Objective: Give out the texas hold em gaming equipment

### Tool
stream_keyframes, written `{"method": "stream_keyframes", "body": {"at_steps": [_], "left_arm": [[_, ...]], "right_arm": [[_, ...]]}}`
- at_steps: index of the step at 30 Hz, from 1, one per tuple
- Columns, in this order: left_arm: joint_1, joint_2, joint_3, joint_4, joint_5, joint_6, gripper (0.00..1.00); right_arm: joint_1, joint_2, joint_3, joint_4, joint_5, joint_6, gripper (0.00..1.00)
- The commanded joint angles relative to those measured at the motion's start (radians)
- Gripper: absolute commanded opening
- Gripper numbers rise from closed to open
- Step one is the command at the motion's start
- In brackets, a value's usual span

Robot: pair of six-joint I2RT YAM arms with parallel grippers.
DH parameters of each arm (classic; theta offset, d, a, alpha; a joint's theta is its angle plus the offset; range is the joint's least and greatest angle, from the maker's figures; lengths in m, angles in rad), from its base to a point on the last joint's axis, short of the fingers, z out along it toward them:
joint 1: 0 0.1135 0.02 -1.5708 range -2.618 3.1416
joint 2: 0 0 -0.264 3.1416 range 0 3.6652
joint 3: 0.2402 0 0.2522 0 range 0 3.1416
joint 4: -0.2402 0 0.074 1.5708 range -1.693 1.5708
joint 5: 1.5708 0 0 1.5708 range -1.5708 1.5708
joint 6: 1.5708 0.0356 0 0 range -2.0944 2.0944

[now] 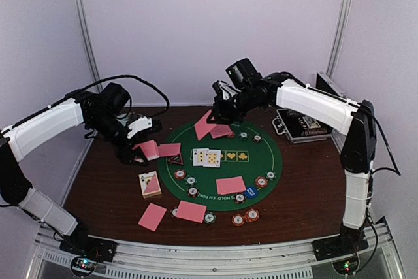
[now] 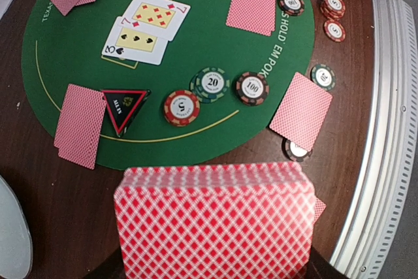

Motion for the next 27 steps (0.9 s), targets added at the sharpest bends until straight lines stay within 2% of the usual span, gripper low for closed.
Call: {"method": "stream_keyframes", "body": {"at_steps": [1, 7, 13, 16, 18, 20, 27], "left_arm": [[-0.002, -0.028, -0.006, 0.039, 0.004, 0.004, 0.0], [-0.002, -0.029, -0.009, 0.039, 0.003, 0.002, 0.0], [-0.002, -0.026, -0.003, 0.039, 0.003, 0.0, 0.0], [-0.002, -0.03, -0.002, 0.039, 0.002, -0.002, 0.0], [-0.002, -0.032, -0.005, 0.039, -0.001, -0.001, 0.0], [-0.002, -0.035, -0.006, 0.039, -0.006, -0.001, 0.0], [-0.002, -0.036, -0.009, 0.039, -0.014, 0.001, 0.0]], "right_arm": [[0.039, -0.021, 0.102, -0.329, 0.421, -0.43, 0.0], [0.131, -0.015, 0.024, -0.261, 0.852, -0.832, 0.0], [0.181, 0.071, -0.007, -0.149, 1.108, -1.041, 0.0], [0.204, 0.063, -0.131, 0.088, 1.211, -1.204, 0.0], [0.219, 0.057, -0.221, 0.267, 1.241, -1.342, 0.0], [0.227, 0.073, -0.253, 0.353, 1.251, -1.428, 0.0], [0.226, 0.131, -0.265, 0.384, 1.17, -1.49, 0.0]]}}
